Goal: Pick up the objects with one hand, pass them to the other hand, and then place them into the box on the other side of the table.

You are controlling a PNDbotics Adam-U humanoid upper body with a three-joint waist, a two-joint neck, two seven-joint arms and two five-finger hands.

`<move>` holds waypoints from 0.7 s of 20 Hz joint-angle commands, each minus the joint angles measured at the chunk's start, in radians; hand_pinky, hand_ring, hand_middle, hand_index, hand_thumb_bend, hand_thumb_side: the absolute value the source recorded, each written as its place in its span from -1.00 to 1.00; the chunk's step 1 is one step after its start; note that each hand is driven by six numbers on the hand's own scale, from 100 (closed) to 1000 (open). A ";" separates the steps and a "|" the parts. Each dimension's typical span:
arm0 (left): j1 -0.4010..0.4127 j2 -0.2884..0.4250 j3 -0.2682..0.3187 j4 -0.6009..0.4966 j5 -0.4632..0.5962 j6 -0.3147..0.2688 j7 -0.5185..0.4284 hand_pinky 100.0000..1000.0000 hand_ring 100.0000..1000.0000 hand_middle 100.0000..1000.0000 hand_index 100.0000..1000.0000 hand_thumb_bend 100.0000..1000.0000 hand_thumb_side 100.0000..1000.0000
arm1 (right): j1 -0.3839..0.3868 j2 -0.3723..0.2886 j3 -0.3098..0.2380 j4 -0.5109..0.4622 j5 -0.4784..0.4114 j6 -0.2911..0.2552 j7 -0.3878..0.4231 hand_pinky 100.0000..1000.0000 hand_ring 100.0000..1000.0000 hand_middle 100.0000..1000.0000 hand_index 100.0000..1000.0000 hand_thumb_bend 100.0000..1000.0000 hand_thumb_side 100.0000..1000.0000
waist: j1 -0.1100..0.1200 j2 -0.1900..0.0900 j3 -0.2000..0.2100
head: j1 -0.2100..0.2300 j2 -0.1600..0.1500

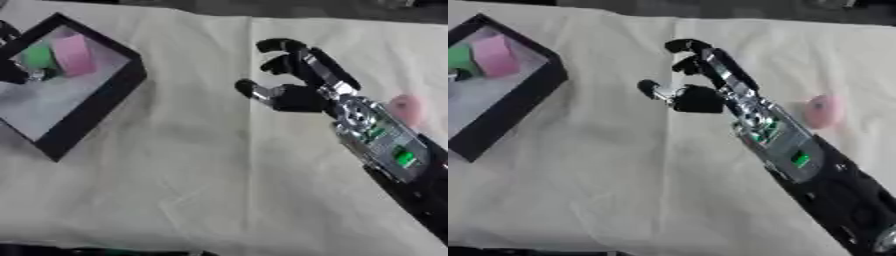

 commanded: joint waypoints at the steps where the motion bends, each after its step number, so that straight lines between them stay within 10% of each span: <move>1: -0.009 0.025 0.016 -0.028 0.038 0.003 0.054 0.58 0.39 0.43 0.50 0.05 -0.40 | -0.013 -0.045 -0.025 -0.040 -0.005 0.020 0.000 0.60 0.45 0.62 0.62 0.11 -0.67 | -0.006 -0.021 -0.003 | -0.022 -0.002; 6: 0.003 0.029 0.019 -0.040 0.096 0.012 0.125 0.58 0.34 0.37 0.44 0.01 -0.38 | -0.003 -0.104 -0.066 -0.083 -0.020 0.073 0.001 0.62 0.46 0.62 0.62 -0.19 -0.57 | -0.011 -0.028 -0.018 | -0.054 -0.002; 14: 0.025 0.043 0.014 -0.069 0.143 0.022 0.155 0.59 0.36 0.39 0.44 -0.02 -0.31 | 0.053 -0.225 -0.122 -0.191 0.047 0.168 0.067 0.62 0.46 0.60 0.57 0.14 -0.70 | -0.015 -0.033 -0.037 | -0.080 -0.002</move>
